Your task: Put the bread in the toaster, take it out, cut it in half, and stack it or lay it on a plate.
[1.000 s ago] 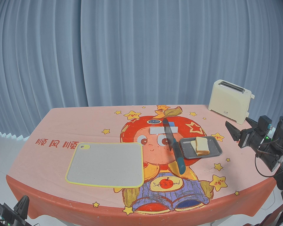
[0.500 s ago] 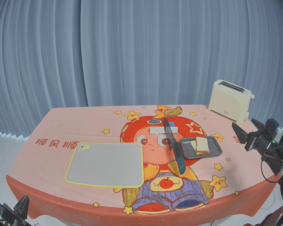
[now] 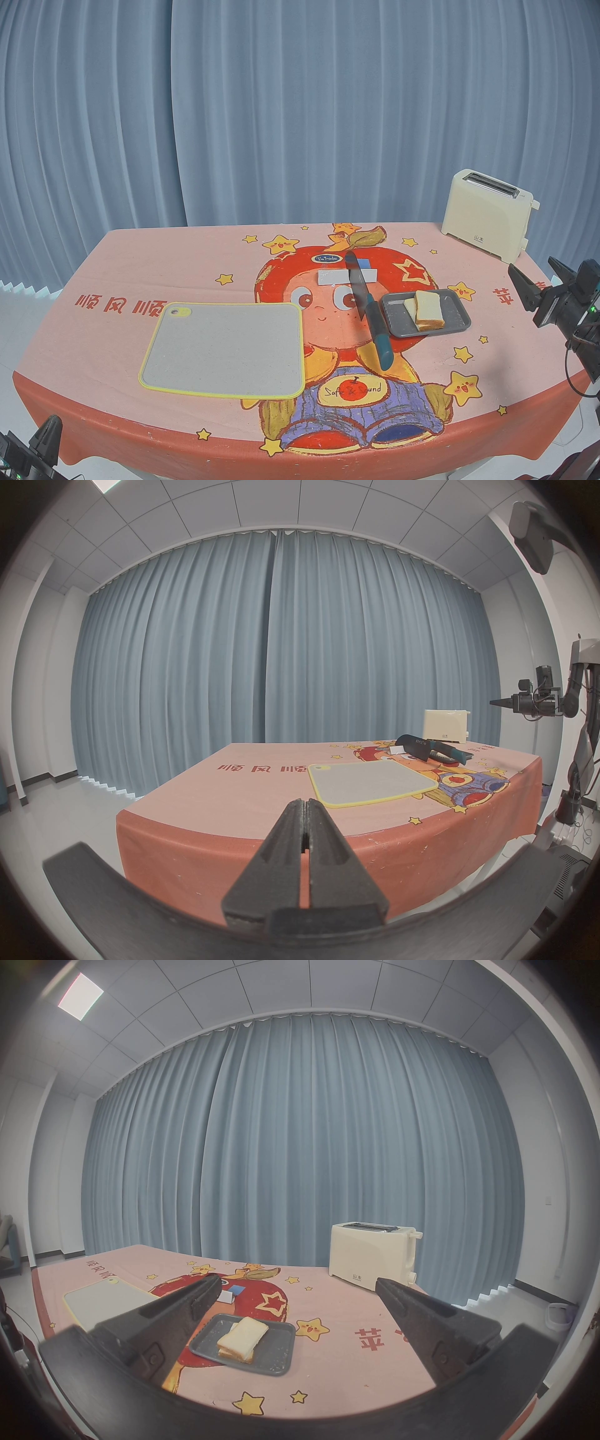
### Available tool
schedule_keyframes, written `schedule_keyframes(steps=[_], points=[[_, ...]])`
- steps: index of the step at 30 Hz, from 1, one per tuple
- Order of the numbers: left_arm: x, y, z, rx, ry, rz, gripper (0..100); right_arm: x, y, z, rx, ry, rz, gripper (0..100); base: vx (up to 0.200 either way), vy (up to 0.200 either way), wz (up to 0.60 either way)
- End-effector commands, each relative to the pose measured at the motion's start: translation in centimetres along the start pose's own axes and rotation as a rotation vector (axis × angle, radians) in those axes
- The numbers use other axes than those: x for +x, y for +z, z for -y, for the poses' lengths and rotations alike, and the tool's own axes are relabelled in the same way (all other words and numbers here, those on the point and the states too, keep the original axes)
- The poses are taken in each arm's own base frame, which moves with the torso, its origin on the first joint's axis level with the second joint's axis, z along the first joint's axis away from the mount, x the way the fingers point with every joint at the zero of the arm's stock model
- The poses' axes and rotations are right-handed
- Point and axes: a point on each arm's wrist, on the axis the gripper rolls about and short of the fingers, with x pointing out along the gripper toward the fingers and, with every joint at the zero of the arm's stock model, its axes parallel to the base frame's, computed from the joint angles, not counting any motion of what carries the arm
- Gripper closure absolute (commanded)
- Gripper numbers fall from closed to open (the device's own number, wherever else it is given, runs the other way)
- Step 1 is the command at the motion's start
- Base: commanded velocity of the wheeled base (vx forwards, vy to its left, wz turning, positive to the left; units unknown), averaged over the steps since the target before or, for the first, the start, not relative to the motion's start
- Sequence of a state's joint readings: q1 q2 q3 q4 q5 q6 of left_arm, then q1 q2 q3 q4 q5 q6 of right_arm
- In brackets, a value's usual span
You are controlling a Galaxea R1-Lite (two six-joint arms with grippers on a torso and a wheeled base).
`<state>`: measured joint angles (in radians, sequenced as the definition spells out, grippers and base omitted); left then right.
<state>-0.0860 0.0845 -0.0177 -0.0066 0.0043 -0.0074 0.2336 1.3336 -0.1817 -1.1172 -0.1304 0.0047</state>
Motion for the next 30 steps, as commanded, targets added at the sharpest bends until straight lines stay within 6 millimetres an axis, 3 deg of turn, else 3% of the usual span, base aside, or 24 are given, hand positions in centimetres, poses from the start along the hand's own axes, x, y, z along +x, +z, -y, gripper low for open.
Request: schedule_keyframes(steps=[1, 30], points=[[0.1, -0.5, 0.0, 0.000, 0.001, -0.018, 100, -0.6, 0.0, 0.2, 0.001, -0.005, 0.005, 0, 0.000, 0.000, 0.00], [0.1, -0.5, 0.0, 0.000, 0.001, -0.020, 100, -5.0, -1.0, 1.8, -0.027, -0.096, 0.041, 0, 0.000, 0.000, 0.00]])
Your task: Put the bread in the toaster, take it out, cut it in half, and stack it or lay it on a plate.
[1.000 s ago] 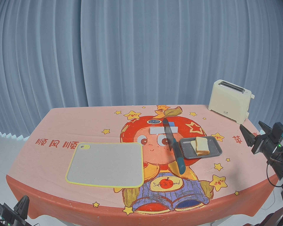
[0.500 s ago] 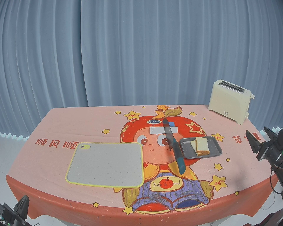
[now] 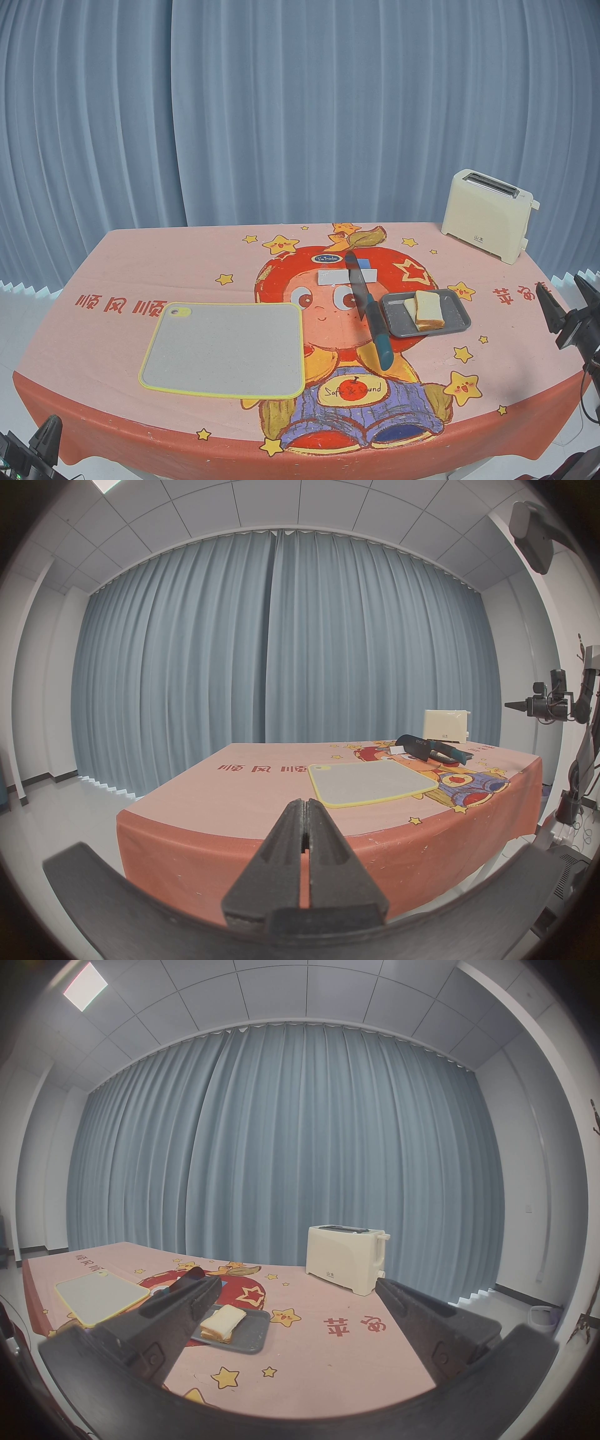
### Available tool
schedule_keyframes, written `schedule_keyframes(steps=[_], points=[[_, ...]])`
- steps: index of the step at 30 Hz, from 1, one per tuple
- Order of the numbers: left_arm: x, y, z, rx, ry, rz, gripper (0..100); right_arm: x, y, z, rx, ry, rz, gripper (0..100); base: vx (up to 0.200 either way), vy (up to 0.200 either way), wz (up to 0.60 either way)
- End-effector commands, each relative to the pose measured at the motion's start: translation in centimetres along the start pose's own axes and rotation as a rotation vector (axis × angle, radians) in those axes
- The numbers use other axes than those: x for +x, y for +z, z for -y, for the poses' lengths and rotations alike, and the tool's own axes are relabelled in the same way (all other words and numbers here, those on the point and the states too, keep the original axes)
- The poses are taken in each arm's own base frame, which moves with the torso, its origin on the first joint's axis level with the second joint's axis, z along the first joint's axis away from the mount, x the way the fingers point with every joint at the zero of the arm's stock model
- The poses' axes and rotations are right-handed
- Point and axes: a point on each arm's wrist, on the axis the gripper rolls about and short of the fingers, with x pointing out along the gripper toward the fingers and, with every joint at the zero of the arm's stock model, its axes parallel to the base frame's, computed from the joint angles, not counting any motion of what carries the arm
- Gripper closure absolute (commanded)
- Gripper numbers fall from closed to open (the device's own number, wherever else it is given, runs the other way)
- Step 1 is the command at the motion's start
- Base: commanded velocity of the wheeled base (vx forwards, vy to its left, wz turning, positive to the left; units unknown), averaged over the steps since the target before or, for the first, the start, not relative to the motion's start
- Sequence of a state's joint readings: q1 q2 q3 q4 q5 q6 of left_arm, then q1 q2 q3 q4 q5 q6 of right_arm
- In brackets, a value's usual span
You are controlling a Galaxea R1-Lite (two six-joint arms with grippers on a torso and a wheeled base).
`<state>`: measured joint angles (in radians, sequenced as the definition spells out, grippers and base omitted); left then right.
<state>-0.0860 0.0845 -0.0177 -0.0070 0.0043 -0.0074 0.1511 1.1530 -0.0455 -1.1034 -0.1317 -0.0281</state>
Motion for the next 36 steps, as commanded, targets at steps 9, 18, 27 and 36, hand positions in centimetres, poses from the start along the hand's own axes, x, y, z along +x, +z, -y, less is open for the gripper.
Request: schedule_keyframes(steps=[9, 18, 27, 36], points=[[0.1, -0.5, 0.0, 0.000, 0.001, -0.020, 100, -1.8, -0.2, 0.6, 0.005, -0.037, 0.040, 0, 0.000, 0.000, 0.00], [0.1, -0.5, 0.0, 0.000, 0.001, -0.018, 100, -2.8, 0.5, 1.1, 0.009, -0.082, 0.099, 0, 0.000, 0.000, 0.00], [0.1, -0.5, 0.0, 0.000, 0.001, -0.020, 100, -4.2, 0.3, 1.3, -0.003, -0.091, 0.074, 0, 0.000, 0.000, 0.00], [0.1, -0.5, 0.0, 0.000, 0.001, -0.018, 100, -5.3, -0.1, 1.3, -0.007, -0.077, 0.030, 0, 0.000, 0.000, 0.00]])
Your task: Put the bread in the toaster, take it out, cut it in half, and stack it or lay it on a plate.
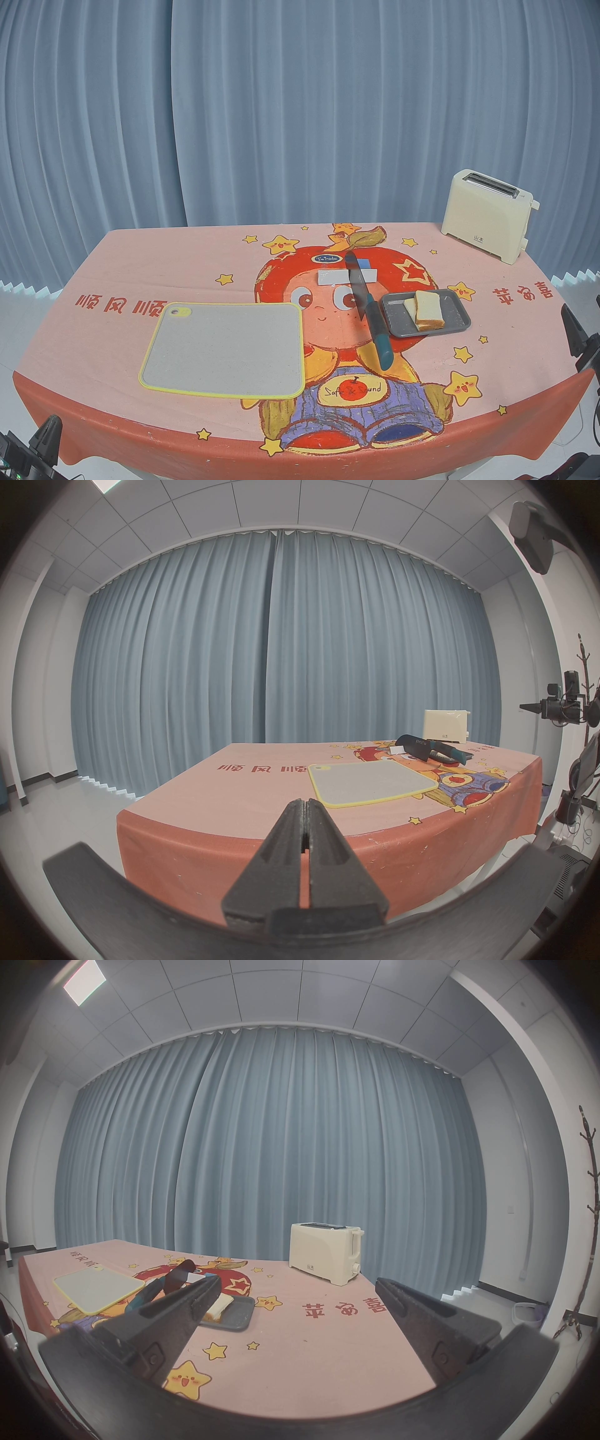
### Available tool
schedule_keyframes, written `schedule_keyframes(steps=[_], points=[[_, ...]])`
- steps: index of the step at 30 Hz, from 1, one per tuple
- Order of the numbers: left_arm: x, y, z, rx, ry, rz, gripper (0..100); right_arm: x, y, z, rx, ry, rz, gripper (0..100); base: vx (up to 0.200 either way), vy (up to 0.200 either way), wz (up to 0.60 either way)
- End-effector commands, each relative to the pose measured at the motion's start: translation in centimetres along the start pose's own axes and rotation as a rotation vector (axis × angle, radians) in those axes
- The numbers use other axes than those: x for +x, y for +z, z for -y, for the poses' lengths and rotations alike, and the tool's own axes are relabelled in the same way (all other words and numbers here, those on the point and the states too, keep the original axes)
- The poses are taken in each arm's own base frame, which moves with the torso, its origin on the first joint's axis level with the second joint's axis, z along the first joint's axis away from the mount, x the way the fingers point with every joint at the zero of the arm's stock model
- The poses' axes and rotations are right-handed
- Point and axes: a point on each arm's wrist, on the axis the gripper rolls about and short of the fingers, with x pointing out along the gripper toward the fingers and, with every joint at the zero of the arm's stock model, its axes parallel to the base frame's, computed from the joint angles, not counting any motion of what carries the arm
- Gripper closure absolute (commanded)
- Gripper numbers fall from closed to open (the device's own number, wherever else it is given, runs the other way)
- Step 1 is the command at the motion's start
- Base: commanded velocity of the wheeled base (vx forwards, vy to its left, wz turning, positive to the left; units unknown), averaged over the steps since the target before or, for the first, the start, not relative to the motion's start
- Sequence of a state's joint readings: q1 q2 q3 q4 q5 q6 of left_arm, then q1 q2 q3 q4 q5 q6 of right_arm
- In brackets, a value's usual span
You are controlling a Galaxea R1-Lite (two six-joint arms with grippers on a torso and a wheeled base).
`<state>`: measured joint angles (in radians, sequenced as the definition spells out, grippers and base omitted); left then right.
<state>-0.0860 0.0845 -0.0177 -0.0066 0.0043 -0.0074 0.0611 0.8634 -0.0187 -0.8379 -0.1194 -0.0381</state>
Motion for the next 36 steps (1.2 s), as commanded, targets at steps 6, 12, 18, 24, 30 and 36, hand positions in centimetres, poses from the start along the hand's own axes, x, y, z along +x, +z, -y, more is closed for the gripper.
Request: schedule_keyframes(steps=[6, 12, 18, 24, 30, 36], points=[[0.1, -0.5, 0.0, 0.000, 0.001, -0.018, 100, -1.6, 0.3, 0.2, 0.002, 0.002, 0.022, 0, 0.000, 0.000, 0.00], [0.1, -0.5, 0.0, 0.000, 0.001, -0.018, 100, -2.1, 1.0, 0.3, 0.004, 0.007, 0.027, 0, 0.000, 0.000, 0.00], [0.1, -0.5, 0.0, 0.000, 0.001, -0.018, 100, -2.6, 0.8, 0.3, -0.001, 0.017, -0.008, 0, 0.000, 0.000, 0.00], [0.1, -0.5, 0.0, 0.000, 0.001, -0.020, 100, -2.7, 0.8, 0.3, -0.001, 0.023, -0.006, 0, 0.000, 0.000, 0.00], [0.1, -0.5, 0.0, 0.000, 0.001, -0.018, 100, -2.6, 0.7, 0.2, -0.002, 0.036, -0.015, 0, 0.000, 0.000, 0.00], [0.1, -0.5, 0.0, 0.000, 0.001, -0.018, 100, -2.6, 0.9, 0.3, -0.006, 0.030, -0.010, 0, 0.000, 0.000, 0.00]])
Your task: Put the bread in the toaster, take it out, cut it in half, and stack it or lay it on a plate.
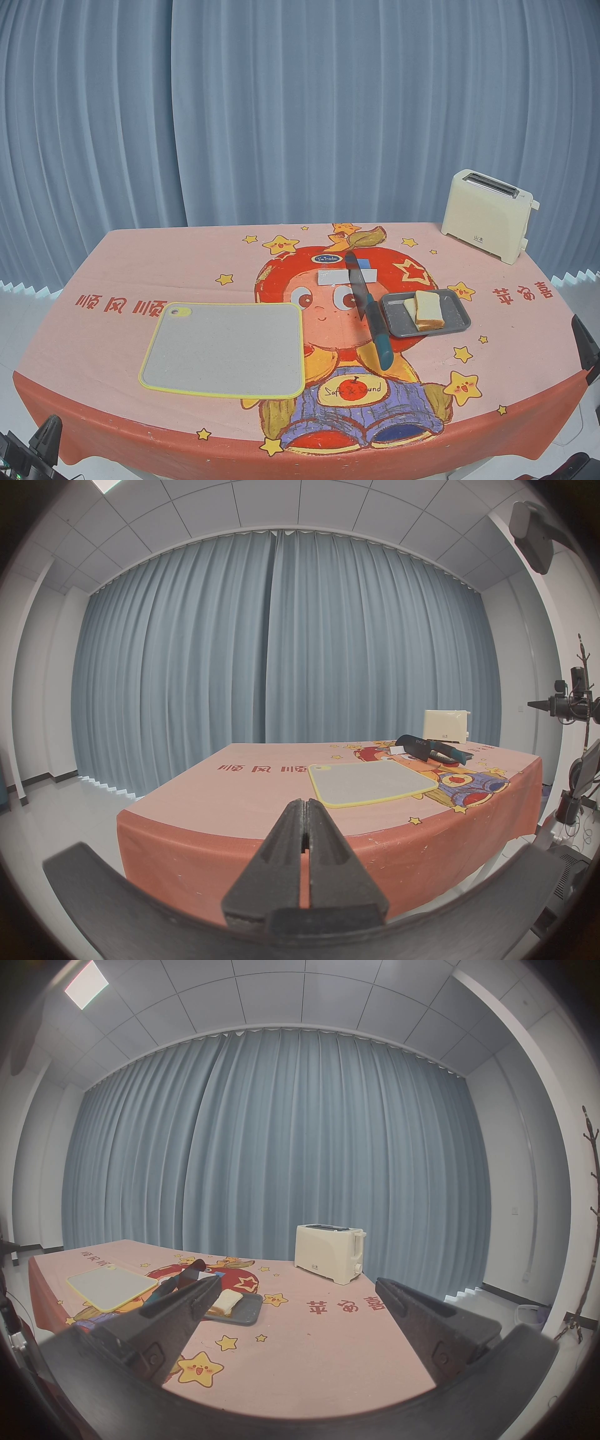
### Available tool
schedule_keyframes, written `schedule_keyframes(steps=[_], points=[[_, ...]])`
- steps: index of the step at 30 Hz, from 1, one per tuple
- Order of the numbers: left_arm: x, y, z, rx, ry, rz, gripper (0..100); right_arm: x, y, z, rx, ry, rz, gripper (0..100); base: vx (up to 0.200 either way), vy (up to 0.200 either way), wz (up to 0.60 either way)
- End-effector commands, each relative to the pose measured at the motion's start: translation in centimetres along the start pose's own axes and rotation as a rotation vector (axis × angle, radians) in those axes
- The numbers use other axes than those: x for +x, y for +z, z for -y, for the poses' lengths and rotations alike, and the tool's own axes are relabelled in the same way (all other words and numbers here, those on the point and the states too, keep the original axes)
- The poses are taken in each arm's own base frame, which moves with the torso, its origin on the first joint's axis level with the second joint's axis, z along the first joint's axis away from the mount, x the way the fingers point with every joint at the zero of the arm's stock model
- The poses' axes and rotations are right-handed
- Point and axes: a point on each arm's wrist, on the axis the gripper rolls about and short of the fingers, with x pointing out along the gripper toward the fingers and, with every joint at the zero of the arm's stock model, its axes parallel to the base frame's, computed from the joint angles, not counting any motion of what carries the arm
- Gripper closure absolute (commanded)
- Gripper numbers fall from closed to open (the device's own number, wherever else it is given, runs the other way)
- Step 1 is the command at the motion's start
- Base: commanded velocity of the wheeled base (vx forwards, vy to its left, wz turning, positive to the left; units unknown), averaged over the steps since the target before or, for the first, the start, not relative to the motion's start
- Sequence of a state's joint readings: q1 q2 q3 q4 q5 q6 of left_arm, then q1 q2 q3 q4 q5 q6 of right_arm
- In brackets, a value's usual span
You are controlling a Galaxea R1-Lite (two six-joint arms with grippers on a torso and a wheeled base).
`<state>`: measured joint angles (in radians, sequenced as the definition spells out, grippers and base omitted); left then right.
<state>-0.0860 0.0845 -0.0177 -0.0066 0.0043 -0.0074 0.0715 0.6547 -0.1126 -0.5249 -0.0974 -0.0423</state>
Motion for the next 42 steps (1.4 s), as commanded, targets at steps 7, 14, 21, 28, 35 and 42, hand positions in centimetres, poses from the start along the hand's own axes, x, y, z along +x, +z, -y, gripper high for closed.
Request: schedule_keyframes(steps=[7, 14, 21, 28, 35, 42], points=[[0.1, -0.5, 0.0, 0.000, 0.001, -0.020, 100, -0.1, -0.3, 0.0, -0.003, -0.009, -0.008, 0, 0.000, 0.000, 0.00], [0.1, -0.5, 0.0, 0.000, 0.001, -0.018, 100, -1.3, -1.0, 0.1, 0.001, -0.017, 0.032, 0, 0.000, 0.000, 0.00], [0.1, -0.5, 0.0, 0.000, 0.001, -0.018, 100, -2.8, -2.9, 0.3, -0.014, -0.055, 0.050, 0, 0.000, 0.000, 0.00], [0.1, -0.5, 0.0, 0.000, 0.001, -0.018, 100, -5.2, -4.1, 0.3, -0.025, -0.051, 0.010, 0, 0.000, 0.000, 0.00], [0.1, -0.5, 0.0, 0.000, 0.001, -0.018, 100, -6.7, -4.7, 0.4, -0.029, -0.044, -0.018, 0, 0.000, 0.000, 0.00], [0.1, -0.5, 0.0, 0.000, 0.001, -0.018, 100, -6.9, -5.8, 0.4, -0.029, -0.042, -0.027, 0, 0.000, 0.000, 0.00]])
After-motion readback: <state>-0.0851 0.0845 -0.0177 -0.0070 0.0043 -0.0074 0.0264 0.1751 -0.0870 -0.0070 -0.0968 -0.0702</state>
